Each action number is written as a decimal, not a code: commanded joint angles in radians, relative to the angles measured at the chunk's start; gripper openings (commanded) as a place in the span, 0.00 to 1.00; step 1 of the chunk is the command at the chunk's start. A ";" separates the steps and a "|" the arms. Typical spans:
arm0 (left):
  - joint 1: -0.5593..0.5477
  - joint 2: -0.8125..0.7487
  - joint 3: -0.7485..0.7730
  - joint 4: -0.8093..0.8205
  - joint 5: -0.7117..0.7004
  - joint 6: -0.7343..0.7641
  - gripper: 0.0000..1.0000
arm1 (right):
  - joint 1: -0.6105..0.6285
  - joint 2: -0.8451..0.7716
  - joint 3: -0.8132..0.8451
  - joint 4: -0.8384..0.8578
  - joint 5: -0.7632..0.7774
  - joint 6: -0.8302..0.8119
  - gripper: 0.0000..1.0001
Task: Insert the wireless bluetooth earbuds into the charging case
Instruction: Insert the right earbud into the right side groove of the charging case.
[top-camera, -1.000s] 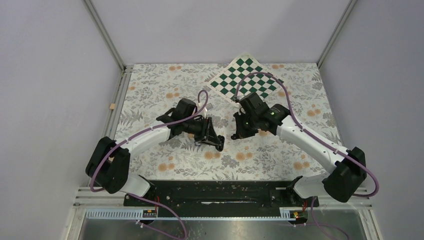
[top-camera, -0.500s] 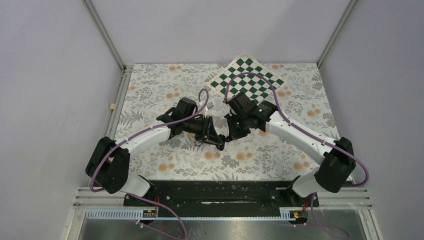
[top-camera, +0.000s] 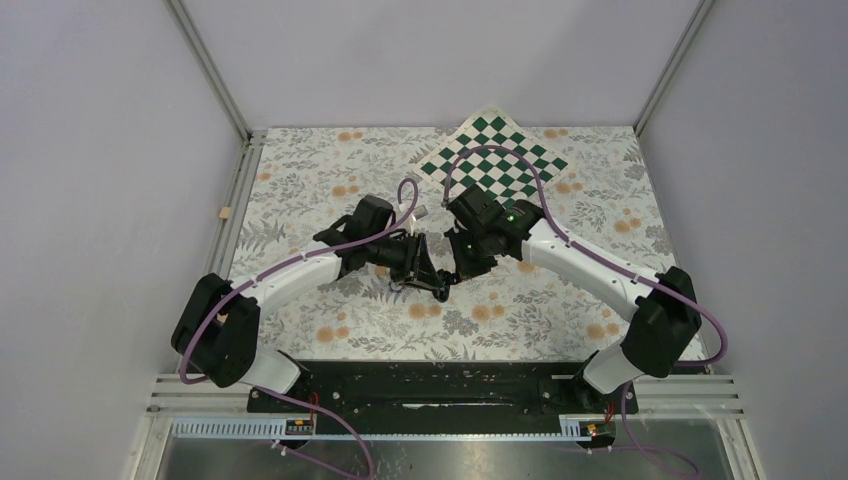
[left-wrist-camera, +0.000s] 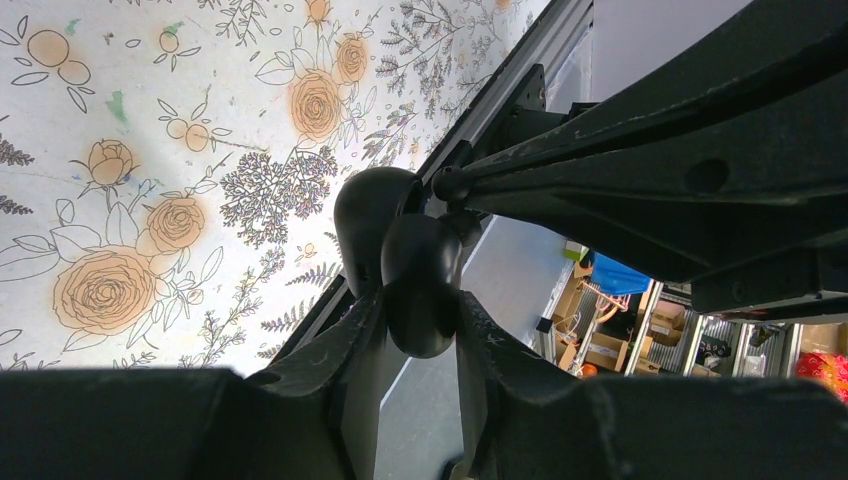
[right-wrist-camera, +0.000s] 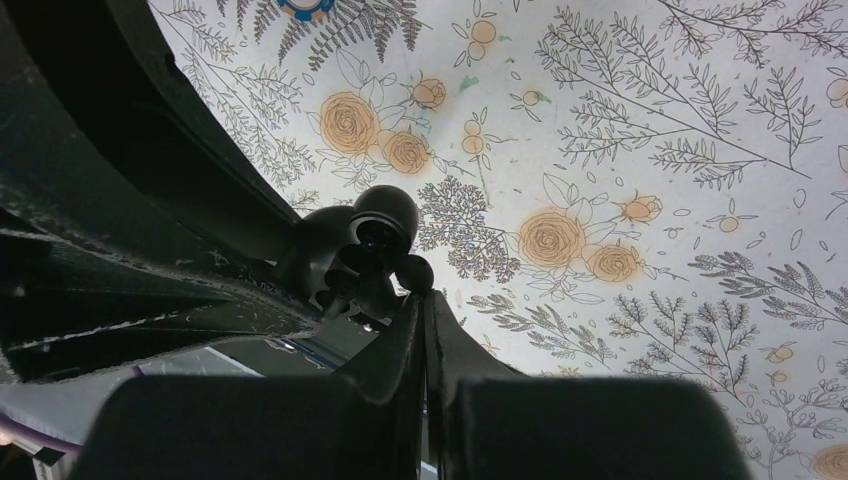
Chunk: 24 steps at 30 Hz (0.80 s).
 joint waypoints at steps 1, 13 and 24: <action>-0.006 -0.032 0.040 0.022 0.022 0.005 0.00 | 0.019 0.007 0.053 -0.027 0.035 0.008 0.00; -0.012 -0.028 0.052 0.001 0.036 0.024 0.00 | 0.054 0.040 0.093 -0.076 0.103 -0.040 0.00; -0.016 -0.012 0.070 -0.035 0.054 0.051 0.00 | 0.068 0.034 0.101 -0.097 0.144 -0.081 0.00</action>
